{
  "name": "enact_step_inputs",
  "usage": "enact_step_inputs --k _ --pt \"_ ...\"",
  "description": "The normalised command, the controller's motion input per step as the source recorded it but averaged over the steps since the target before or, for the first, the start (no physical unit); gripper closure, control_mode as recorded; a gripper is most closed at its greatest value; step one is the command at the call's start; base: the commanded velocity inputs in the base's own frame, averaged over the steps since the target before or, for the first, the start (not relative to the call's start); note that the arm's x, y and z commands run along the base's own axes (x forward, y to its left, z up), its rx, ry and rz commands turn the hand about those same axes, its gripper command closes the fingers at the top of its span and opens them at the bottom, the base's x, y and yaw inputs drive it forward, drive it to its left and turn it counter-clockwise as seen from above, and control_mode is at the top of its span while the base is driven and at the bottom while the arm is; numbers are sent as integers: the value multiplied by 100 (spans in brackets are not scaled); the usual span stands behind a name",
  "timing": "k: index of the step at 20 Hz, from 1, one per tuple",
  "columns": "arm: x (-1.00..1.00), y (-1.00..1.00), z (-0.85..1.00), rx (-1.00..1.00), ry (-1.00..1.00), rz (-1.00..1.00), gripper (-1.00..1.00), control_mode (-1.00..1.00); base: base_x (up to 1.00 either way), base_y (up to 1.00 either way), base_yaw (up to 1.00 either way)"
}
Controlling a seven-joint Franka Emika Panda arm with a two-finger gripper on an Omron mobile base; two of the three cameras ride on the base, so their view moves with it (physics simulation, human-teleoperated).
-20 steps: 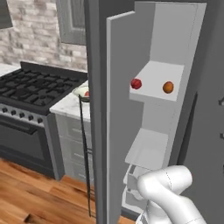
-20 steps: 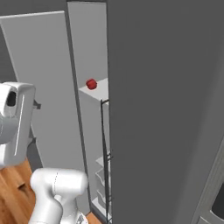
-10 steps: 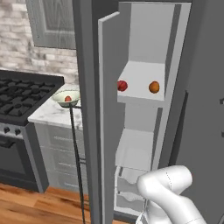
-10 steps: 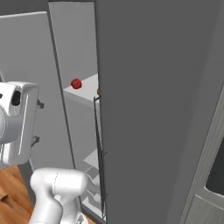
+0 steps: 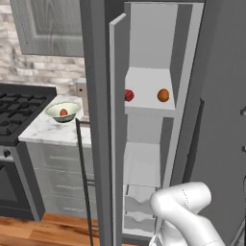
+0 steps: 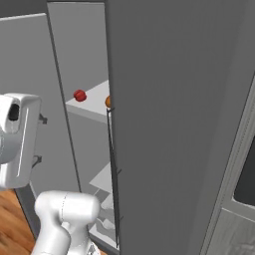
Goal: Take the sweet potato, bell pepper, and mango from the freezer and place them in the bowl on the counter.
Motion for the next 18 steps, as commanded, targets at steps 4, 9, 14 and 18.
enact_step_inputs --k 4,9,14,18 --pt "8 15 5 0 0 -2 -100 -100 5 15 -4" --pt "15 23 14 -2 0 0 -100 -100 0 0 0" --pt "25 7 11 -1 0 2 -100 -100 0 0 0" --pt "64 4 0 0 2 1 -100 -100 0 0 0"
